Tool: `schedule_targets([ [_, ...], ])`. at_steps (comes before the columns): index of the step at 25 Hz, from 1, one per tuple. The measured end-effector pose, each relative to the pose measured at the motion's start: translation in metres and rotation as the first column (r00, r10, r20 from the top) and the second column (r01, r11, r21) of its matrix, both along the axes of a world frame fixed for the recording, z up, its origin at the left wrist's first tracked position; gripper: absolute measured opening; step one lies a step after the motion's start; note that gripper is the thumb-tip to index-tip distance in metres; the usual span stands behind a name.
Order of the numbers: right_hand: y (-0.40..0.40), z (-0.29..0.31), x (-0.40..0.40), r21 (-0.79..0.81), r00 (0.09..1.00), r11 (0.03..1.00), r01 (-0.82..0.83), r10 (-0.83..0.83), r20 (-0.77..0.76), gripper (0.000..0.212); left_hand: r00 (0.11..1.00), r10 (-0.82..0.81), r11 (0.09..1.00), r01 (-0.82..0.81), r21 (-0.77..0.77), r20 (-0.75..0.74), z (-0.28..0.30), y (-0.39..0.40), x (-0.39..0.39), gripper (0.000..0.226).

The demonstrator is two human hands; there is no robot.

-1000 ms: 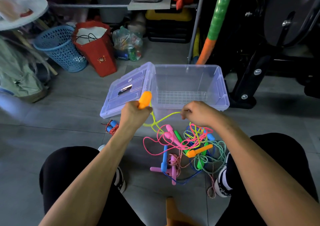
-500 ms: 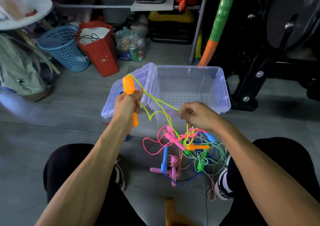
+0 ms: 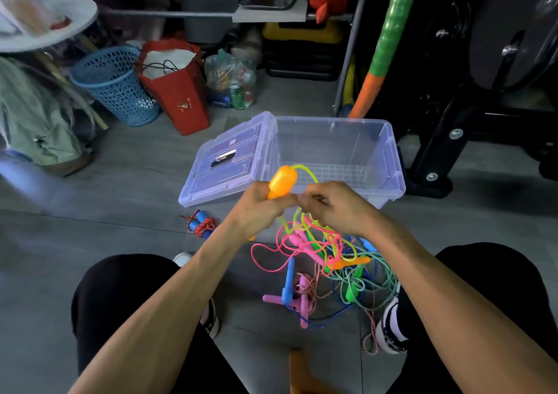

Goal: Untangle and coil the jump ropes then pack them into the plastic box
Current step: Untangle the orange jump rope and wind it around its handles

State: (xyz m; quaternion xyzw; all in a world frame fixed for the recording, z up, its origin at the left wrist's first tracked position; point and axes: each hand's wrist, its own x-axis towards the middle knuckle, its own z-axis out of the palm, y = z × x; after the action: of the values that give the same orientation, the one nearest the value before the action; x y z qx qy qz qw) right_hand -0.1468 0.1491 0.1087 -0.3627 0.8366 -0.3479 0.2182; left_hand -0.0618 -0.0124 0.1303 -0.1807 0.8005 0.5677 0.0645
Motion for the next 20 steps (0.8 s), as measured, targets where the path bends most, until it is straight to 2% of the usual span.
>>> schedule_targets([
  [1,0.003,-0.003,-0.002,-0.021,1.0,1.0,0.014,-0.014,0.002,0.033,0.988,0.146,0.986,-0.142,0.082,-0.042,0.003,-0.005,-0.001,0.035],
  [2,0.007,-0.007,-0.004,-0.024,1.0,0.999,0.026,-0.025,0.008,0.035,0.944,0.321,0.931,-0.3,0.21,-0.078,0.006,-0.013,-0.003,0.035],
  [3,0.011,-0.011,-0.006,-0.014,0.999,0.999,0.032,-0.032,0.017,0.036,0.874,0.476,0.837,-0.418,0.354,-0.093,0.009,-0.024,-0.005,0.035],
  [4,0.014,-0.015,-0.007,0.005,0.999,0.999,0.035,-0.035,0.025,0.036,0.813,0.574,0.747,-0.474,0.466,-0.094,0.013,-0.035,-0.006,0.032],
  [5,0.016,-0.018,-0.008,0.03,0.999,0.999,0.041,-0.042,0.029,0.036,0.787,0.61,0.719,-0.5,0.483,-0.094,0.015,-0.044,-0.006,0.027],
  [6,0.016,-0.02,-0.007,0.049,0.998,0.998,0.048,-0.049,0.029,0.037,0.803,0.59,0.757,-0.515,0.401,-0.082,0.016,-0.051,-0.005,0.022],
  [7,0.014,-0.02,-0.006,0.058,0.998,0.997,0.048,-0.049,0.025,0.037,0.851,0.523,0.834,-0.501,0.231,-0.04,0.013,-0.054,-0.003,0.019],
  [8,0.01,-0.019,-0.004,0.06,0.999,0.998,0.037,-0.038,0.015,0.037,0.902,0.43,0.903,-0.431,-0.005,0.037,0.008,-0.054,-0.001,0.021],
  [9,0.006,-0.015,-0.002,0.058,1.0,0.998,0.025,-0.025,0.0,0.037,0.932,0.346,0.922,-0.316,-0.222,0.108,0.001,-0.052,0.0,0.022],
  [10,0.003,-0.012,-0.002,0.057,1.0,0.998,0.019,-0.018,-0.013,0.037,0.949,0.281,0.909,-0.215,-0.357,0.142,-0.006,-0.048,0.0,0.02],
  [11,0.001,-0.008,-0.002,0.054,1.0,0.998,0.015,-0.014,-0.024,0.036,0.965,0.225,0.909,-0.158,-0.386,0.136,-0.009,-0.042,0.0,0.017],
  [12,-0.001,-0.006,-0.002,0.053,1.0,0.999,0.007,-0.005,-0.025,0.034,0.979,0.182,0.934,-0.142,-0.328,0.093,-0.01,-0.037,-0.002,0.016],
  [14,-0.001,-0.005,-0.001,0.039,1.0,0.999,-0.028,0.029,-0.003,0.03,0.99,0.138,0.976,-0.14,-0.169,-0.023,-0.008,-0.029,-0.004,0.032],
  [15,-0.001,-0.004,0.0,0.023,0.999,0.999,-0.035,0.035,0.01,0.028,0.994,0.089,0.985,-0.096,-0.143,-0.055,-0.006,-0.025,-0.003,0.036],
  [18,-0.003,0.001,0.002,-0.044,1.0,0.999,0.002,-0.001,0.025,0.024,0.997,-0.078,0.984,0.075,-0.161,-0.012,0.001,-0.011,0.0,0.023],
  [19,-0.003,0.004,0.003,-0.067,0.999,0.998,0.021,-0.019,0.04,0.023,0.998,-0.056,0.99,0.055,-0.129,-0.004,0.003,-0.009,0.0,0.029],
  [20,-0.001,0.005,0.003,-0.074,0.998,0.997,0.038,-0.033,0.061,0.023,0.999,0.034,0.997,-0.035,-0.066,-0.02,0.004,-0.009,-0.002,0.033],
])
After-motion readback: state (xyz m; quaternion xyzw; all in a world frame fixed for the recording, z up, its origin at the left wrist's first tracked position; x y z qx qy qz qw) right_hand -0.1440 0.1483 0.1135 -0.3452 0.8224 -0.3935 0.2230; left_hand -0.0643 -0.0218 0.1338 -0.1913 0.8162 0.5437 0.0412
